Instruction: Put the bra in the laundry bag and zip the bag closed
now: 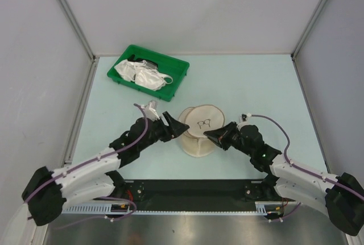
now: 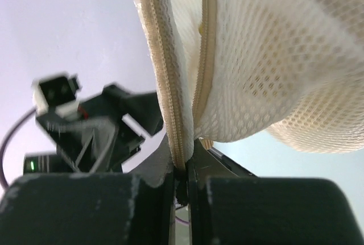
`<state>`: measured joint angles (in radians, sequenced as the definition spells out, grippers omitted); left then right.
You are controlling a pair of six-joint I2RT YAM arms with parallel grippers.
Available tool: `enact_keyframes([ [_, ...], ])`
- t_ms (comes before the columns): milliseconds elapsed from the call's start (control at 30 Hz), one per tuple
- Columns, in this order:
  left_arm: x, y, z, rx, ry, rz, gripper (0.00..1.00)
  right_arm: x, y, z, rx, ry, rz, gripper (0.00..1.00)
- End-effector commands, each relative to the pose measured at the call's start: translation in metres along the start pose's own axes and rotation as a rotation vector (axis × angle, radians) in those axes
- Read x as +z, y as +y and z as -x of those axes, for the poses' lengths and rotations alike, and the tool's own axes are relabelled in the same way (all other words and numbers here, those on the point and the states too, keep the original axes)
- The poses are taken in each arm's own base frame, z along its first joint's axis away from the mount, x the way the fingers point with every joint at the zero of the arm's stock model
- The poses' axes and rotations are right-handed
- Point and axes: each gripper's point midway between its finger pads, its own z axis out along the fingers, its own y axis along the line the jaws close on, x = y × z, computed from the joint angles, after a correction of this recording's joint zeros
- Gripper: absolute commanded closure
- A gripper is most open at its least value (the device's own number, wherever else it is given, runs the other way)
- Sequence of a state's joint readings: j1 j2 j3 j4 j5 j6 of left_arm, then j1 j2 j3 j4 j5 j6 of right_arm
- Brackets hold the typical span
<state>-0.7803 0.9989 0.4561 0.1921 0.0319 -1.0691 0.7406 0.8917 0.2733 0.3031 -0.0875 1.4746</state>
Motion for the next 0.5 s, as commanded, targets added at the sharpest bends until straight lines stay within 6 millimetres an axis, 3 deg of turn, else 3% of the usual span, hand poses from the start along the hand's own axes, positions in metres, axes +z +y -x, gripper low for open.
enact_keyframes([
  [0,-0.034,0.008,0.018,0.323,-0.167,0.109,0.33,-0.001,0.019,0.009,0.102,-0.02,0.041,1.0],
  [33,-0.037,0.005,0.015,0.35,-0.167,0.098,0.46,-0.001,0.024,0.01,0.138,-0.018,0.042,1.0],
  [67,-0.038,0.002,0.011,0.392,-0.166,0.088,0.52,0.001,0.022,0.01,0.158,-0.017,0.027,1.0],
  [167,-0.037,-0.01,-0.008,0.51,-0.136,0.063,0.64,0.004,0.025,0.01,0.231,-0.011,0.024,1.0],
  [300,-0.026,-0.037,-0.028,0.626,-0.103,0.029,0.63,0.005,0.026,0.009,0.259,-0.013,0.016,1.0],
  [400,-0.011,-0.033,-0.039,0.649,-0.063,0.065,0.52,0.003,0.027,0.012,0.283,-0.029,0.024,1.0],
  [467,-0.003,-0.028,-0.045,0.647,-0.047,0.086,0.5,0.002,0.027,0.013,0.289,-0.04,0.024,1.0],
])
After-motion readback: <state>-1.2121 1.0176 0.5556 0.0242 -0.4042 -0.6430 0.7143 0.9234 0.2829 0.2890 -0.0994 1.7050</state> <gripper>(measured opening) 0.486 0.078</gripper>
